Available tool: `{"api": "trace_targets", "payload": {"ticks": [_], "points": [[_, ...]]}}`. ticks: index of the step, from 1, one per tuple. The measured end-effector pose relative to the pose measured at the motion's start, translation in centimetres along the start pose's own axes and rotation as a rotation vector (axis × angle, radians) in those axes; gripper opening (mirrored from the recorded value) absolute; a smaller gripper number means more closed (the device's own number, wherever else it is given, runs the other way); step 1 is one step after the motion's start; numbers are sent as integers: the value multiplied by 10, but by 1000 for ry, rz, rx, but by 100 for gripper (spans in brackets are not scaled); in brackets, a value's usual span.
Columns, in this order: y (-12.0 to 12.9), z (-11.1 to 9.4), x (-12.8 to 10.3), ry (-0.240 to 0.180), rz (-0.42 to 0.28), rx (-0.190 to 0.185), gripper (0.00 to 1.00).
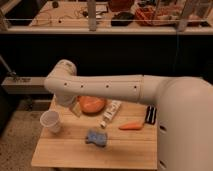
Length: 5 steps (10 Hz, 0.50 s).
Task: Place the ceramic cup in the ceramic bowl
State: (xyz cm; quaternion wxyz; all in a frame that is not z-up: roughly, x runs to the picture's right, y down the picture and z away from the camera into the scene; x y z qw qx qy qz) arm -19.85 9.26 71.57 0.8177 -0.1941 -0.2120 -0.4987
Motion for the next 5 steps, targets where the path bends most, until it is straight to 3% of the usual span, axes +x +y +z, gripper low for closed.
{"api": "trace_targets", "payload": {"ticks": [5], "points": [[-14,18,-14,-42,-63,-12,80]]}}
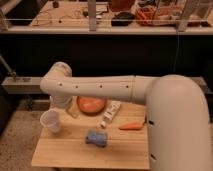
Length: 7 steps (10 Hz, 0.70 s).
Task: Place the ceramic cup in the ceramic bowl
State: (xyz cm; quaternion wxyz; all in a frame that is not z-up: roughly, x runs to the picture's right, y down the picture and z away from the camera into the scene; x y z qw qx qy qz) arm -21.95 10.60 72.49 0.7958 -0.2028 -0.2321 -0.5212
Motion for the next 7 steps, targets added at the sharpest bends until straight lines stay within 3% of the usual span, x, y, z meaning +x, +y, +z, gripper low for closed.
{"api": "trace_targets", "payload": {"ticks": [4,7], "points": [[-7,11,-7,-23,-42,-6,80],[-12,30,-16,-51,-77,-12,80]]}}
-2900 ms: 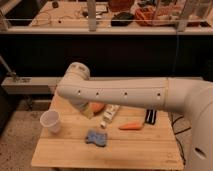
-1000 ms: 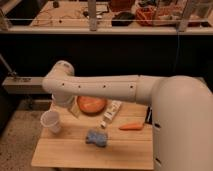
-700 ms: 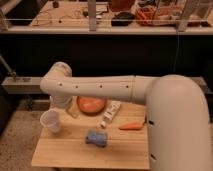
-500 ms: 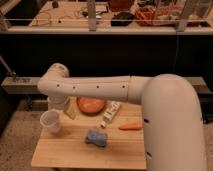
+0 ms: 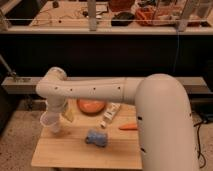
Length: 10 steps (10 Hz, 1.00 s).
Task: Place the ceramic cup in the ceramic bowl
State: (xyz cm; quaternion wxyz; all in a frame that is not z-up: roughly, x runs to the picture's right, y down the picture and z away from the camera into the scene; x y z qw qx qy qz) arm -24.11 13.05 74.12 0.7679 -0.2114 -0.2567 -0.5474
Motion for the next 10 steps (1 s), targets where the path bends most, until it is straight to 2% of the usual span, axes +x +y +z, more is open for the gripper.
{"api": "trace_targets", "payload": {"ticks": [10], "points": [[-3,32,-8,-72,-45,-2,80]]}}
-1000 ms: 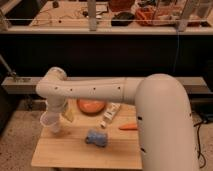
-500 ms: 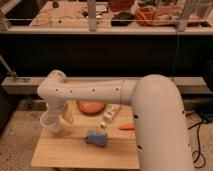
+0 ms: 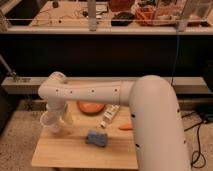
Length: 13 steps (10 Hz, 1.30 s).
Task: Place the ceramic cup in the ceramic bowl
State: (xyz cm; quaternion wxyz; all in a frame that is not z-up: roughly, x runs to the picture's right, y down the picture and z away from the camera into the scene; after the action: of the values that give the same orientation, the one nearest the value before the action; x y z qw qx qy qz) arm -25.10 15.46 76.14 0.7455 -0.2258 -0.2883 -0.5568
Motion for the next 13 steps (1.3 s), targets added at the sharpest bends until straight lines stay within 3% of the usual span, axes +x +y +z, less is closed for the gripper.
{"api": "trace_targets", "payload": {"ticks": [13], "points": [[3,18,1,-49,-38,29,80]]}}
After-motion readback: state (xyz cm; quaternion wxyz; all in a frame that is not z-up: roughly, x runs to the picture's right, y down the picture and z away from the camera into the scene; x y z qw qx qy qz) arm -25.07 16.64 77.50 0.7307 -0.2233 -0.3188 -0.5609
